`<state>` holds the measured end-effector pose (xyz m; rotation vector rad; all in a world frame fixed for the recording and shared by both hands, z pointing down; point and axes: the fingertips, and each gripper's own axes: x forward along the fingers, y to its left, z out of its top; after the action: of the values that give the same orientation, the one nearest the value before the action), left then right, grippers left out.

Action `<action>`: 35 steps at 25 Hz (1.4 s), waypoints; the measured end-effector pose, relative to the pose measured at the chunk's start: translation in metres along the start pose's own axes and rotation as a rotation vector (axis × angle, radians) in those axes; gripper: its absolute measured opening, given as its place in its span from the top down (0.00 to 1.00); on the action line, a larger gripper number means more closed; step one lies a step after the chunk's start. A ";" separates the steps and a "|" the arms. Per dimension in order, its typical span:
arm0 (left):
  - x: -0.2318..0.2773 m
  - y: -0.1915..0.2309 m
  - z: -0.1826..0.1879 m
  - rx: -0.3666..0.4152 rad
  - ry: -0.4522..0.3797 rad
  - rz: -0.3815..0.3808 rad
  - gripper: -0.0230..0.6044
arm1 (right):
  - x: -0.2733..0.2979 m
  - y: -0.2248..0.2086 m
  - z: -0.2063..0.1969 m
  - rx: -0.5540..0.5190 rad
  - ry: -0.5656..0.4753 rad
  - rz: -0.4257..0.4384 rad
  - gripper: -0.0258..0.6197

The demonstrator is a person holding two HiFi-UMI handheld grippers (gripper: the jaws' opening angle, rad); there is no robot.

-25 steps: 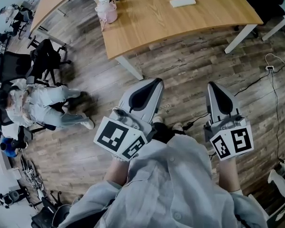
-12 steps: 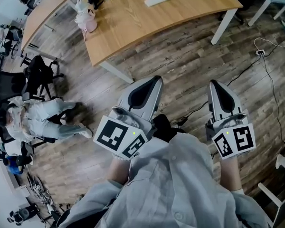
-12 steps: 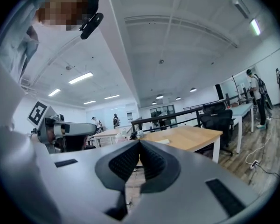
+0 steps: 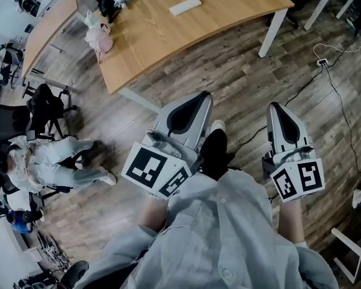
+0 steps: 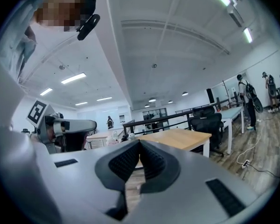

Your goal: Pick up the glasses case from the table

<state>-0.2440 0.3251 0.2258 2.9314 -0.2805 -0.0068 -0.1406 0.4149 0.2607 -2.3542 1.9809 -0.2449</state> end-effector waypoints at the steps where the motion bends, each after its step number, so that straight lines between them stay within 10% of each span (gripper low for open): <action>1: 0.003 0.000 0.001 0.004 -0.001 -0.008 0.96 | 0.001 -0.002 0.000 0.002 -0.003 -0.005 0.96; 35: 0.225 0.076 0.022 -0.074 0.025 -0.131 0.96 | 0.131 -0.164 0.036 0.000 0.042 -0.116 0.96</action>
<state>-0.0376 0.2050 0.2228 2.8688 -0.0816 0.0001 0.0465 0.3129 0.2602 -2.4874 1.8640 -0.3022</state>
